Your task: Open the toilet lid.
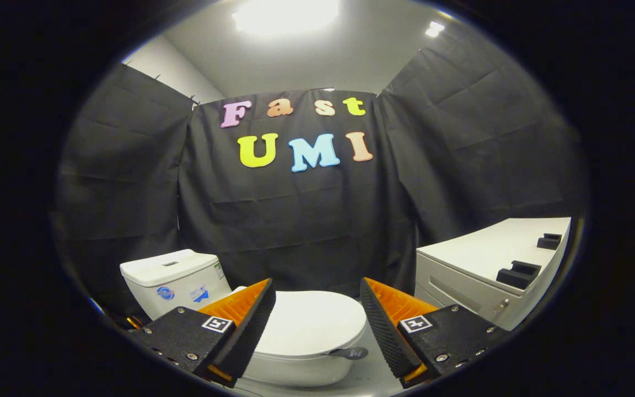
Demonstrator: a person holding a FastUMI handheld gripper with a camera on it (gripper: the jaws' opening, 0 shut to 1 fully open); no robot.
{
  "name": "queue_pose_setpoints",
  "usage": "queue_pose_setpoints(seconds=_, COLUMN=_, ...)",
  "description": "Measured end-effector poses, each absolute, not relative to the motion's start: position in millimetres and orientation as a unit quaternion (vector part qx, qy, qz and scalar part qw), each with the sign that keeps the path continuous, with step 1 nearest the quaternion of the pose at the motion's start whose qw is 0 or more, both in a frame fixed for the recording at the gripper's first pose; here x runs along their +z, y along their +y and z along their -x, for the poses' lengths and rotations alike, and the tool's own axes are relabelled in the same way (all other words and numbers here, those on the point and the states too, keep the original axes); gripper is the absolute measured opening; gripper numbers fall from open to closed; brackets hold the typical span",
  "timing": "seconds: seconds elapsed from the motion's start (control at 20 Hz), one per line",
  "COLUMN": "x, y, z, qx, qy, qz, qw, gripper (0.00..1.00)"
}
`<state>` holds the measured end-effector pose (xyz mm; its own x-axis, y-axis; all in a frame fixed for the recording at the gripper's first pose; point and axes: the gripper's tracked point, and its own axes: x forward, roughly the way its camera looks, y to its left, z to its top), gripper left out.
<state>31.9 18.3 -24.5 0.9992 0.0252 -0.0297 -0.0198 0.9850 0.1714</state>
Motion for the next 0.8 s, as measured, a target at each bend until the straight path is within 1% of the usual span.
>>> queue_pose_setpoints(seconds=0.15, x=-45.5, y=20.7, z=-41.7, qx=0.007, qy=0.034, qz=-0.133, qw=0.991, gripper=0.94)
queue_pose_setpoints(seconds=0.45, x=-95.4, y=12.0, z=-61.3, qx=-0.023, qy=0.08, qz=-0.24, qw=0.967, gripper=0.96)
queue_pose_setpoints(seconds=0.8, x=-138.0, y=-11.0, z=-74.9, qx=-0.071, qy=0.095, qz=-0.338, qw=0.934, gripper=0.96)
